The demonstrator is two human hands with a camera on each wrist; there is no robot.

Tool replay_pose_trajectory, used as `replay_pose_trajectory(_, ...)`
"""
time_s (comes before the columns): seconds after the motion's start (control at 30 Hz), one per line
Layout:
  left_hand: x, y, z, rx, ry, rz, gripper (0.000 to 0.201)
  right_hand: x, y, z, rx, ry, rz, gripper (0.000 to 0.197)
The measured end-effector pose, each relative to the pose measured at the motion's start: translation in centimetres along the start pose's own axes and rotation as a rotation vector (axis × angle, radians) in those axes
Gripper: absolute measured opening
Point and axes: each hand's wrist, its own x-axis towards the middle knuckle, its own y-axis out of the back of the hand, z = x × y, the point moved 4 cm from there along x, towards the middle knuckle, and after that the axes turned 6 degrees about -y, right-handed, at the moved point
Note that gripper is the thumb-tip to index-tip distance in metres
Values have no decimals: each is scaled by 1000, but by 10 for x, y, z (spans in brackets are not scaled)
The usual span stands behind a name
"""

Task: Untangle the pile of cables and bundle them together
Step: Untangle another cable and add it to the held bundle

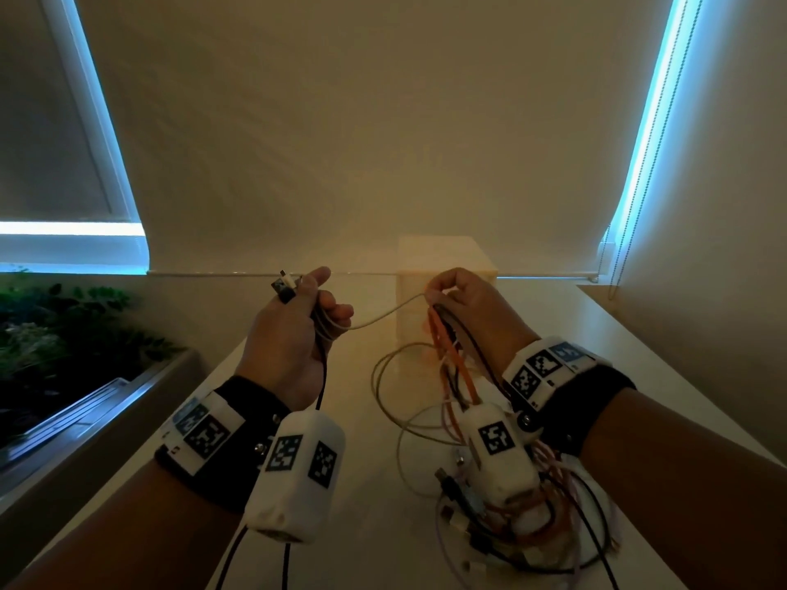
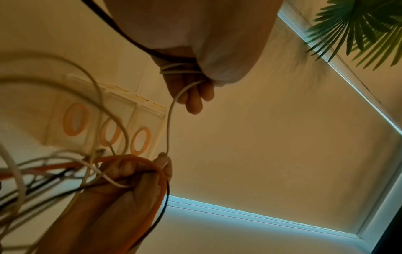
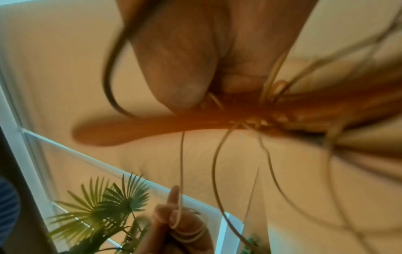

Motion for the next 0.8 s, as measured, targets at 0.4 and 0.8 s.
replay_pose_trajectory(0.4, -3, 1, 5, 31, -48, -13, 28, 8, -9, -28, -237, 24, -98, 8)
replay_pose_trajectory(0.8, -2, 3, 21, 1, -95, 9, 27, -12, -17, 17, -223, -501, -287, 68)
